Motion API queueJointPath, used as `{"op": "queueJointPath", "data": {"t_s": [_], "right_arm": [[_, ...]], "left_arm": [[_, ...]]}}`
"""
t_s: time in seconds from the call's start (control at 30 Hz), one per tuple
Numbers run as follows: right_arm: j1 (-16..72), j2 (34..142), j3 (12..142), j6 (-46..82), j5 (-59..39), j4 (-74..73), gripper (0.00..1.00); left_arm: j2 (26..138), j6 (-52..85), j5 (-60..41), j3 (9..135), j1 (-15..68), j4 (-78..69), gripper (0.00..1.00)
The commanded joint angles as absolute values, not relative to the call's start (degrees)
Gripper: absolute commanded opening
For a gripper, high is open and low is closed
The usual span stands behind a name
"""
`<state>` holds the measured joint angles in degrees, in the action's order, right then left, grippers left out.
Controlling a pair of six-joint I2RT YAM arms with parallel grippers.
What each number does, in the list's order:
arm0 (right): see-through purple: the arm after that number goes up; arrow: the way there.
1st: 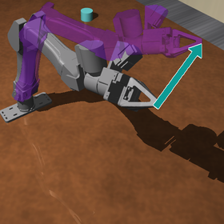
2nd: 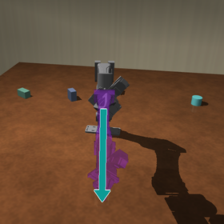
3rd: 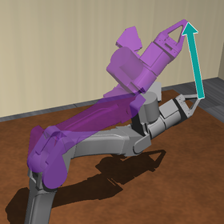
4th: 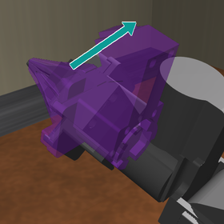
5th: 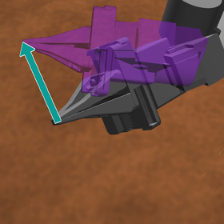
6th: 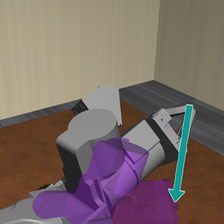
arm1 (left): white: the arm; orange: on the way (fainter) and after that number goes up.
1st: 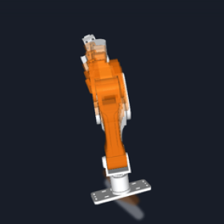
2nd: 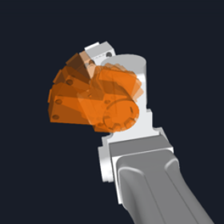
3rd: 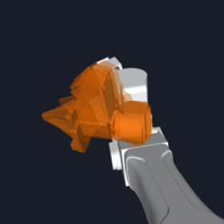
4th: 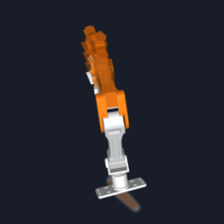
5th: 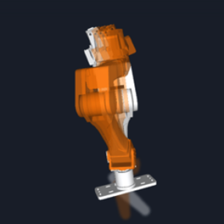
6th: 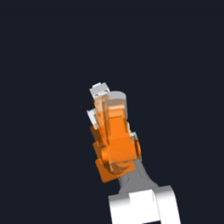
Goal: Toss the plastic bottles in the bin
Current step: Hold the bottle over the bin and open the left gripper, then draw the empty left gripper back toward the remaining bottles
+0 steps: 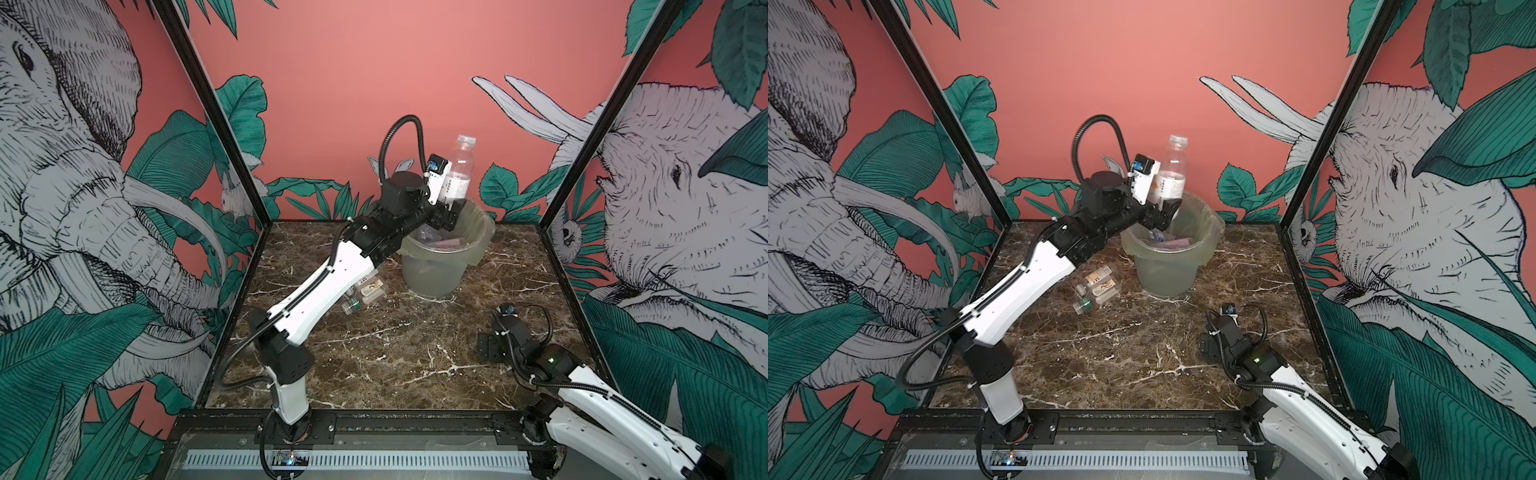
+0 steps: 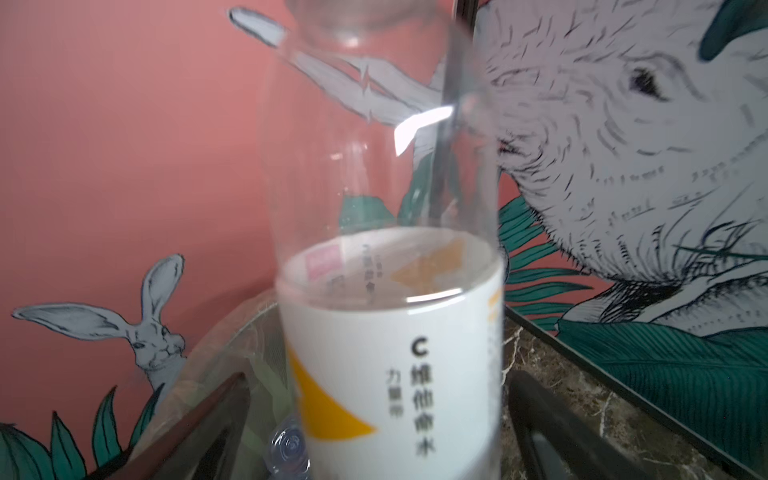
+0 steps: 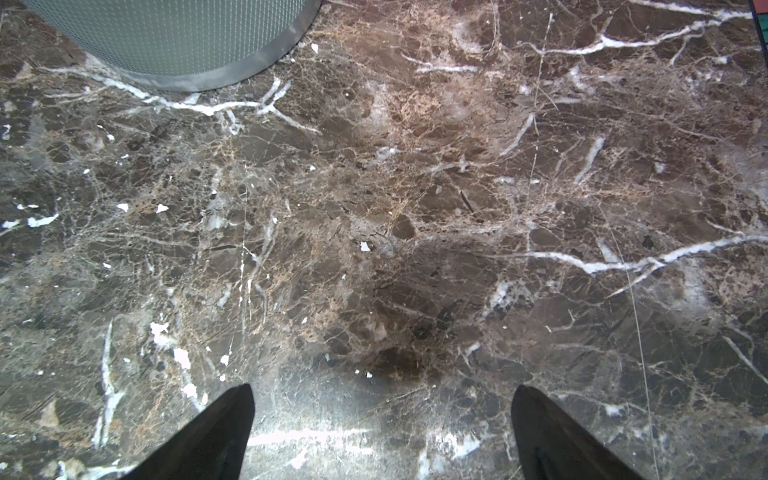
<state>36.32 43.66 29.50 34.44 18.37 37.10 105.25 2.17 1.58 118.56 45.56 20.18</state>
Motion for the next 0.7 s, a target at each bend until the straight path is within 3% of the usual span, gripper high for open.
{"op": "queueJointPath", "data": {"t_s": [0.0, 0.67], "right_arm": [[36.25, 43.24, 28.74, 35.07, 19.35, 37.09, 0.99], [36.38, 45.56, 31.25, 33.58, 15.54, 36.65, 0.99]], "left_arm": [[100.26, 4.03, 0.79, 117.01, 45.09, 22.22, 1.00], [66.48, 2.55, 10.96, 77.73, 45.08, 16.05, 1.00]]}}
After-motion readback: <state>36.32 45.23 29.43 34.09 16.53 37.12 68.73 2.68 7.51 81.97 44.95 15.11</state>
